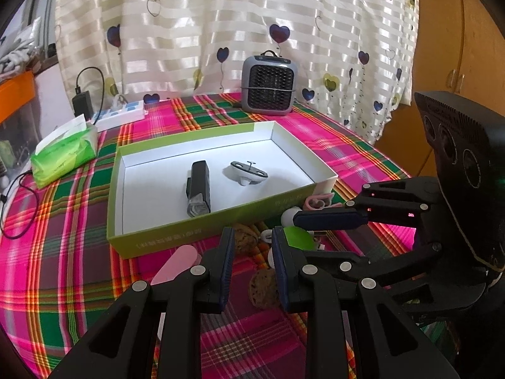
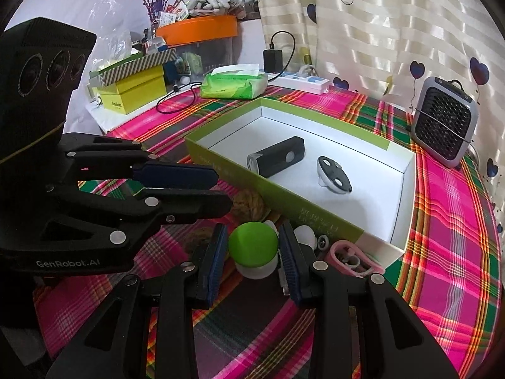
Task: Organize objects
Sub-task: 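Move left tool back to walnut while right tool moves to green-topped suction cup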
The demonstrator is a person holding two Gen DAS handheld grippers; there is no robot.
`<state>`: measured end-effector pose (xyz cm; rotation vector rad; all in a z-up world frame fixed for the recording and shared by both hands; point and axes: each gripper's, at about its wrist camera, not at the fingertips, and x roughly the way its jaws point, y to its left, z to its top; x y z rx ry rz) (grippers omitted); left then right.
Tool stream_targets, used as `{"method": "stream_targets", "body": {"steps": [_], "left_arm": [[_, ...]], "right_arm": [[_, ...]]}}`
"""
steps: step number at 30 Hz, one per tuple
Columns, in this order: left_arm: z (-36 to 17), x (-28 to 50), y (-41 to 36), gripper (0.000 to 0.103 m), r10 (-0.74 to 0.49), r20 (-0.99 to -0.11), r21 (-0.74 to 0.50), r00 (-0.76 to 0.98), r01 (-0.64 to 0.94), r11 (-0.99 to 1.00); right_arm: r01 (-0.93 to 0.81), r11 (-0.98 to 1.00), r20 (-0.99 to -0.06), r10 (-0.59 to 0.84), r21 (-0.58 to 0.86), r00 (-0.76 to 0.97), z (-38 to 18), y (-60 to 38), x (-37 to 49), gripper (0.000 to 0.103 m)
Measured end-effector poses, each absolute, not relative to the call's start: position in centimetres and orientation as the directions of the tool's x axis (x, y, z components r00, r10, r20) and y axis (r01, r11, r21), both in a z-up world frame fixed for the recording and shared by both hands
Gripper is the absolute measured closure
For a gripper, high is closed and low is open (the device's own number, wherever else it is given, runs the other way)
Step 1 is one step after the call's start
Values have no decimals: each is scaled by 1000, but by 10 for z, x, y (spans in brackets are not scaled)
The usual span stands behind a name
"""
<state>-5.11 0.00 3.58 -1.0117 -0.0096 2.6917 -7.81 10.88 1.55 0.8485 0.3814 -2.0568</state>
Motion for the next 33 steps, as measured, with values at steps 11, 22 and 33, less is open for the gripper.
{"method": "stream_targets", "body": {"steps": [11, 22, 33], "left_arm": [[37, -51, -4, 80, 260, -639, -116, -724, -243, -963], [40, -44, -11, 76, 273, -626, -127, -730, -250, -960], [32, -35, -2, 75, 290, -647, -91, -706, -305, -948]], "right_arm": [[811, -586, -666, -609, 10, -431, 24, 114, -73, 93], [837, -548, -676, -614, -8, -408, 20, 109, -67, 64], [815, -579, -691, -582, -18, -428, 15, 110, -73, 63]]}}
